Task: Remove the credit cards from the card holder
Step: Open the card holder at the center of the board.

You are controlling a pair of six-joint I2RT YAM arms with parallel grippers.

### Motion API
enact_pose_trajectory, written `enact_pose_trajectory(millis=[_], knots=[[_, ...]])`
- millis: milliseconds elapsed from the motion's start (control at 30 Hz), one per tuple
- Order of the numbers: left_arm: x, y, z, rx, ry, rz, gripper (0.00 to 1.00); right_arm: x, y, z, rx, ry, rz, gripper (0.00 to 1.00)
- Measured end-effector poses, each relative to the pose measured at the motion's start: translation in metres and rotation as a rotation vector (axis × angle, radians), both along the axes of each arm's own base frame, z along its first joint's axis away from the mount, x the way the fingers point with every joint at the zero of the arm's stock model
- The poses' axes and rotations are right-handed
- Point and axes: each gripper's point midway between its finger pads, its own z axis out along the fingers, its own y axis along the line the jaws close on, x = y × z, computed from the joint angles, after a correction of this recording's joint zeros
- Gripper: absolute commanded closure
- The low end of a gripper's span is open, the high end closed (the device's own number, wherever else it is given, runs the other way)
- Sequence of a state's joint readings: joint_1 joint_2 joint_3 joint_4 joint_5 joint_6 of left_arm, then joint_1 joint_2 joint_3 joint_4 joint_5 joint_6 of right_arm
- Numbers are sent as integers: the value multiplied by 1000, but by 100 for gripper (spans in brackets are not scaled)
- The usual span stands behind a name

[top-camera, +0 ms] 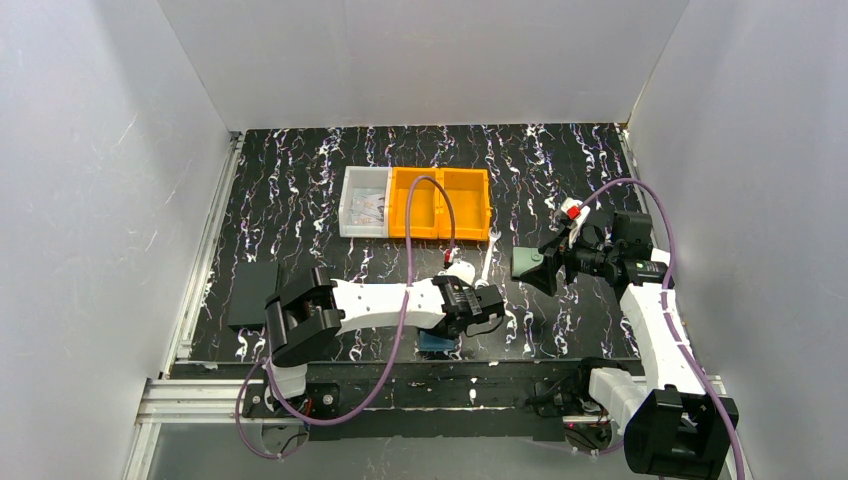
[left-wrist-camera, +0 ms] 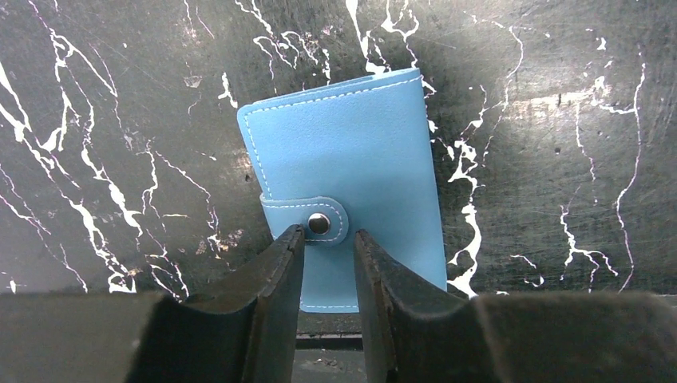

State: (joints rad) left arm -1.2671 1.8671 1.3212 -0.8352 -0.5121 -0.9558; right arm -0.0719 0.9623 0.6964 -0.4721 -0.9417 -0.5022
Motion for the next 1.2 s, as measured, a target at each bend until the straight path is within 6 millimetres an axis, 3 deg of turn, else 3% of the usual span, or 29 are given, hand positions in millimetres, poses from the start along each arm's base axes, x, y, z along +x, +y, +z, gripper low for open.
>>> enact_pose_trajectory(millis=[333, 533, 767, 900, 1000, 1200], knots=[[0, 8, 0, -43, -26, 24, 100, 0, 0, 0, -1, 0, 2, 0], [-1, 22, 4, -84, -44, 30, 100, -3, 1, -1, -2, -3, 17, 0], [1, 22, 29, -251, -94, 28, 100, -8, 3, -1, 8, 0, 40, 0], [2, 17, 32, -289, -100, -9, 78, -10, 4, -1, 12, 5, 49, 0], [3, 15, 29, -270, -95, -30, 67, -10, 4, -1, 12, 4, 50, 0], [6, 11, 21, -164, -69, -44, 62, -11, 5, -1, 16, 3, 55, 0]])
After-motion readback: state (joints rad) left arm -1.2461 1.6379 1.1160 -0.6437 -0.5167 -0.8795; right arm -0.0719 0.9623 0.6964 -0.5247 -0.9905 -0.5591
